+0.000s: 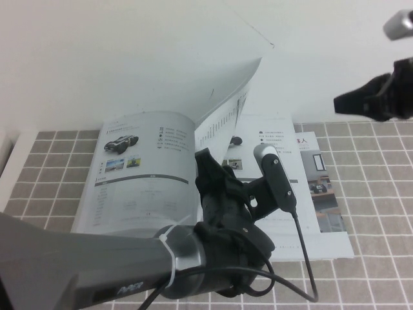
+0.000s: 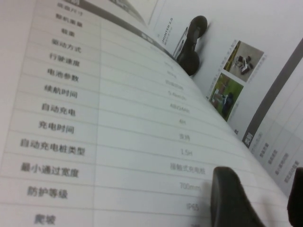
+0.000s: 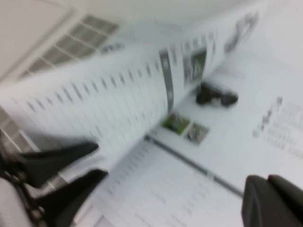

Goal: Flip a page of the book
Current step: Open the closed book

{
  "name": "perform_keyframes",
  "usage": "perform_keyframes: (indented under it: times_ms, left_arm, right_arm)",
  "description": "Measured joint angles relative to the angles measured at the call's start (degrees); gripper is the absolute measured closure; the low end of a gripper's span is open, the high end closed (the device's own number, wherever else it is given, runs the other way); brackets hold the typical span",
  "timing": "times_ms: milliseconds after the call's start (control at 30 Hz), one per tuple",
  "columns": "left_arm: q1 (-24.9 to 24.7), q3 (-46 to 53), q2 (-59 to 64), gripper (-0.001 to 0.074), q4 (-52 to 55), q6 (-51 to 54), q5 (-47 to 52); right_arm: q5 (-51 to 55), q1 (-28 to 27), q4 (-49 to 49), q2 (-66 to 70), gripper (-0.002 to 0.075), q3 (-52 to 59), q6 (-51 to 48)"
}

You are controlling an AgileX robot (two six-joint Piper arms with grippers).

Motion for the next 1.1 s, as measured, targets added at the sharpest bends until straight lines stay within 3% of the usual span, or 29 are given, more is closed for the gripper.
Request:
perform_keyframes:
  times_ms: [167,433,633,900,1100]
  left_arm:
    - [0.0,0.0,0.0,0.0495,-0.1,-0.5,0.1]
    - [1.5,0.0,0.0,0.0647,-3.0,-0.2,4.7]
    - [4.8,0.0,0.0,0.0720,-6.1,1.8,9.0]
    - [11.4,3.7,-3.6,0.0731,-10.7,4.0,8.9]
    - [12.6,6.9,-8.9,0.0735,-10.9,4.0,6.8]
  right_arm:
    - [-4.3,5.1,-1.0,7.8,0.0726,3.5,0.1]
    - [-12.0,13.4,-8.6,21.0,0.0727,3.6,2.9]
    - [-12.1,13.6,-11.2,22.4,0.0727,3.1,8.5]
    - [-12.2,13.7,-11.6,22.2,0.0727,3.1,10.1]
    - [-12.9,14.1,-11.9,21.9,0.0727,3.1,10.1]
